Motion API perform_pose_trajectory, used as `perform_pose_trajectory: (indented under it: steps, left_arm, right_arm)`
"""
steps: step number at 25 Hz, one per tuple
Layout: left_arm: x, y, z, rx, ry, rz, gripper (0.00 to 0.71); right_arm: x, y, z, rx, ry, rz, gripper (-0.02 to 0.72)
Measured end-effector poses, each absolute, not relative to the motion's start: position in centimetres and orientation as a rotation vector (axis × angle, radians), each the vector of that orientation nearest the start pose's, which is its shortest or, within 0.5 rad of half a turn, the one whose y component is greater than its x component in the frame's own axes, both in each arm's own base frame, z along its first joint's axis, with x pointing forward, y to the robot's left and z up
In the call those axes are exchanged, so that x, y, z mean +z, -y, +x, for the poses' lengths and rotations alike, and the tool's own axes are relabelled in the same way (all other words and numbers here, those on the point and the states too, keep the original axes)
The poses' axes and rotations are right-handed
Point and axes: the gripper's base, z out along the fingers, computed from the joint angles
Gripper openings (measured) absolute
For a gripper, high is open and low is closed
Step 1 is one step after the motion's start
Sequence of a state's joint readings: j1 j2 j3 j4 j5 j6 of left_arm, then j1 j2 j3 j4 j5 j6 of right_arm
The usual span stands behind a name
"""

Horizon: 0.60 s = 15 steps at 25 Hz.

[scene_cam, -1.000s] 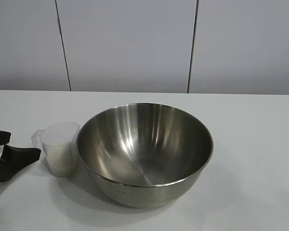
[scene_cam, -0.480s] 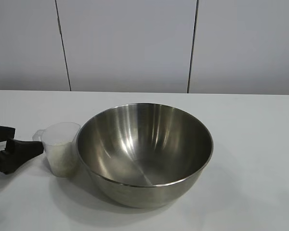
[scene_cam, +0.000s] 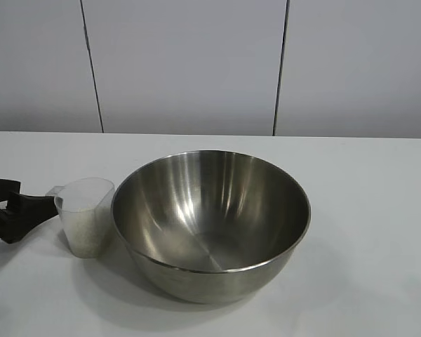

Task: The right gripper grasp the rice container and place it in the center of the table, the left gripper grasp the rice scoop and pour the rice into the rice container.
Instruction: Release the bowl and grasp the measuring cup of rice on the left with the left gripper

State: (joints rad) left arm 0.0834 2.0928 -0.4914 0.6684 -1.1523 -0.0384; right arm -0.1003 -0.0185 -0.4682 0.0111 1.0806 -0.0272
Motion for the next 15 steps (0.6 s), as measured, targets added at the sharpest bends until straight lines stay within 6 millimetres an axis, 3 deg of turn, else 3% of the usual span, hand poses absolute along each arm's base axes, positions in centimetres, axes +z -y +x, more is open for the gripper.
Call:
perform_pose_trajectory:
  steps: [7,15]
  left_arm:
    - [6.62,2.41,28.35,-0.36,-1.904,0.469,0.609]
    - [6.82,2.71,28.75,-0.386,-1.878,0.515,0.605]
  right_arm:
    - [26.67,-0.14,-0.48,-0.065,-2.077,0.075,0.622]
    - [26.67,-0.14,-0.48,-0.065,-2.077,0.075,0.622]
